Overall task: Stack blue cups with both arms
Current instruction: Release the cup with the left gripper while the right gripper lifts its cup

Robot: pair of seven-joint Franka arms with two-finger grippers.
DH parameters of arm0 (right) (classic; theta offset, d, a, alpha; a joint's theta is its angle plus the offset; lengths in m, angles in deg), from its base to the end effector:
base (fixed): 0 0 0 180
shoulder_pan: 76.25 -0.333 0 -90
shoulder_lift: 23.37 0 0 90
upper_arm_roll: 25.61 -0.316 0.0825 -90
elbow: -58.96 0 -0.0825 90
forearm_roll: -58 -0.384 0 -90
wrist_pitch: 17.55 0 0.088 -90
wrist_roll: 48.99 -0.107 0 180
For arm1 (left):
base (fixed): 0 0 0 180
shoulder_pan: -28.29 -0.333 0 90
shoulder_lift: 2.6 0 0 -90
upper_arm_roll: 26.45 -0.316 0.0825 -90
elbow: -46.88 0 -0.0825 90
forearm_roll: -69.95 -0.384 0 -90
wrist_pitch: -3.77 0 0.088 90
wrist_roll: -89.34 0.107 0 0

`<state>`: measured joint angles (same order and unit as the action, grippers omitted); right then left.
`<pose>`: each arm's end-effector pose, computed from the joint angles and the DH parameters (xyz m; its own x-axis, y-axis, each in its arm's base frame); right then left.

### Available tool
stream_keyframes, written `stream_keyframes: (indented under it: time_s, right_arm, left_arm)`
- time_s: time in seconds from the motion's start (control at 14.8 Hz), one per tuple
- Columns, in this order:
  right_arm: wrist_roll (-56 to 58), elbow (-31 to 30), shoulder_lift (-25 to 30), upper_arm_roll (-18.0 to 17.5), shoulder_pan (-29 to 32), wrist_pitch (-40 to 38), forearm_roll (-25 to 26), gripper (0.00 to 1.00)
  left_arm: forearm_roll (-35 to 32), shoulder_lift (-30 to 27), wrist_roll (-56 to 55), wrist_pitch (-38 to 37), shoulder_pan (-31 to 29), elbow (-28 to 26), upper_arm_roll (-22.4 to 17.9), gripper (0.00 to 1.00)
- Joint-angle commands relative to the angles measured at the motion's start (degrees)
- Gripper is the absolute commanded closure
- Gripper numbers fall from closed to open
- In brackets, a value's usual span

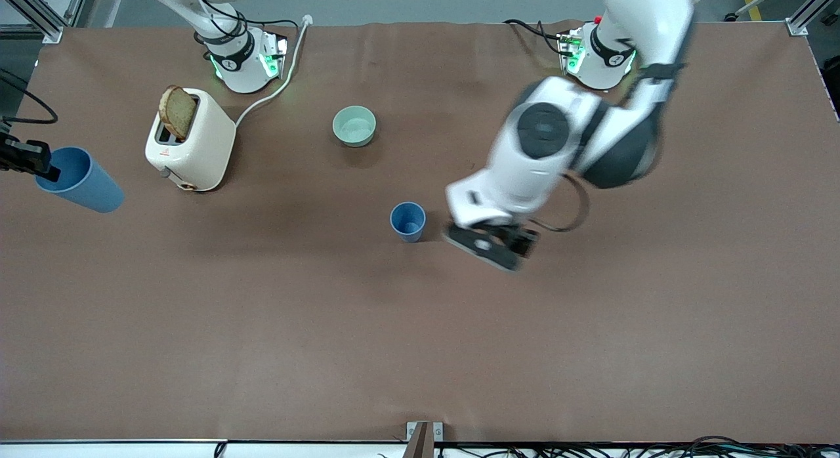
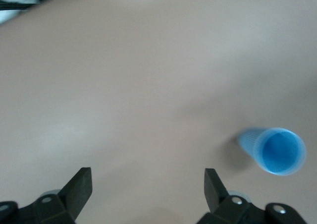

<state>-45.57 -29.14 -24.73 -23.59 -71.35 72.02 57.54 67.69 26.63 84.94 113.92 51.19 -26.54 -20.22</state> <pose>0.5574 -0.0665 0.6262 0.9981 -0.0610 0.0024 -0.0610 -0.9981 -0.0071 0.6384 -0.3329 0.4718 0.9036 -0.4076 0.1318 -0.4141 -0.9099 0.0247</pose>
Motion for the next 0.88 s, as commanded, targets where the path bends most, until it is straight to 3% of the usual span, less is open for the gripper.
stream_keyframes:
  time_s: [0.0,0.41,0.47,0.61,0.81]
  right_arm:
    - [-5.5,0.4,0.7,0.1,-2.5,-1.6,-0.4,0.99]
    - [-15.9,0.2,-1.6,0.2,-10.4,3.4,-7.6,0.99]
    - [-18.0,0.1,-2.5,0.2,-12.4,4.2,-7.6,0.99]
    - [-24.3,0.0,-4.2,0.3,-17.6,6.0,-7.5,0.99]
    - [-32.1,0.0,-6.7,0.2,-24.5,8.5,-7.6,0.99]
  left_arm:
    - [-0.5,-1.6,0.1,0.0,-10.9,-2.1,0.9,0.00]
    - [0.3,-8.3,1.0,-8.4,-23.3,-2.3,0.7,0.00]
    - [0.3,-10.2,1.0,-9.0,-23.8,-2.6,0.1,0.00]
    - [0.4,-13.6,1.1,-11.4,-22.5,-3.0,-4.8,0.00]
    - [1.3,-17.6,0.0,-15.6,-22.1,-3.6,-6.0,0.00]
